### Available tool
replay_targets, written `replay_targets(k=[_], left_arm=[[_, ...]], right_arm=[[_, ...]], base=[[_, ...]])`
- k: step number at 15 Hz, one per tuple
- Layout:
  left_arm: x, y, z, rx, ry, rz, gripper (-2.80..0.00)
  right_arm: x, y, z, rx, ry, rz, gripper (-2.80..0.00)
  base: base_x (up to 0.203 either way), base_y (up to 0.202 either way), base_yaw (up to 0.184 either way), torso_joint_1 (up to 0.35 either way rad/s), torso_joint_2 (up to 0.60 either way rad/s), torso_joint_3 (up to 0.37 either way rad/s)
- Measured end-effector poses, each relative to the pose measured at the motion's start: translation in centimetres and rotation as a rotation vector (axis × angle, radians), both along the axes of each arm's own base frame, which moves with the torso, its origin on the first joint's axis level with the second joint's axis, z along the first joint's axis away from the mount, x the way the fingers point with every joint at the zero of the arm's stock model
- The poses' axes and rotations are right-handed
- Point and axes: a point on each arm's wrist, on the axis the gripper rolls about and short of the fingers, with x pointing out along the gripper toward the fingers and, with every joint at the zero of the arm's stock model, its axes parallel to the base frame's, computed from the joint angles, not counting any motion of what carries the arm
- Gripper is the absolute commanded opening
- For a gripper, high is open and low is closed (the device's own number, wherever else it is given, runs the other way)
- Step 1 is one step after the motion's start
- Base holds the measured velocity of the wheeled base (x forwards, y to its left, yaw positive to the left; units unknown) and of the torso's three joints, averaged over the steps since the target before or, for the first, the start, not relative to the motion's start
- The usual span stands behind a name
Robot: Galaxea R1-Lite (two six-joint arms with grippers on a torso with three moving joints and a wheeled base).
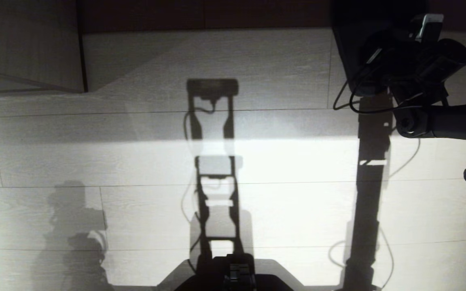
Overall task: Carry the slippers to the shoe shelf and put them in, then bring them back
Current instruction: Pick up the slippers on the floor
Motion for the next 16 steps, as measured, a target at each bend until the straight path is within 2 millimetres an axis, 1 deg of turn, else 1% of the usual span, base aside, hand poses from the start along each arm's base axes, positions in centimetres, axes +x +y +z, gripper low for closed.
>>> replay_targets(k=[12, 14, 16], left_arm=[[0.0, 0.0, 0.0, 0.0, 0.0, -0.001, -2.8], [0.0, 0.0, 0.0, 0.0, 0.0, -0.001, -2.8], [0.0, 0.0, 0.0, 0.0, 0.0, -0.001, -2.8]], right_arm=[[-0.2, 0.0, 0.3, 0.008, -0.007, -0.007, -2.8], [-0.7, -0.1, 0.9, 0.02, -0.012, -0.02, -2.8], [-1.6, -0.4, 2.0, 0.033, -0.029, -0.038, -2.8]], base=[[0.0, 0.0, 0.0, 0.0, 0.0, 0.0], [0.0, 0.0, 0.0, 0.0, 0.0, 0.0], [0.0, 0.0, 0.0, 0.0, 0.0, 0.0]])
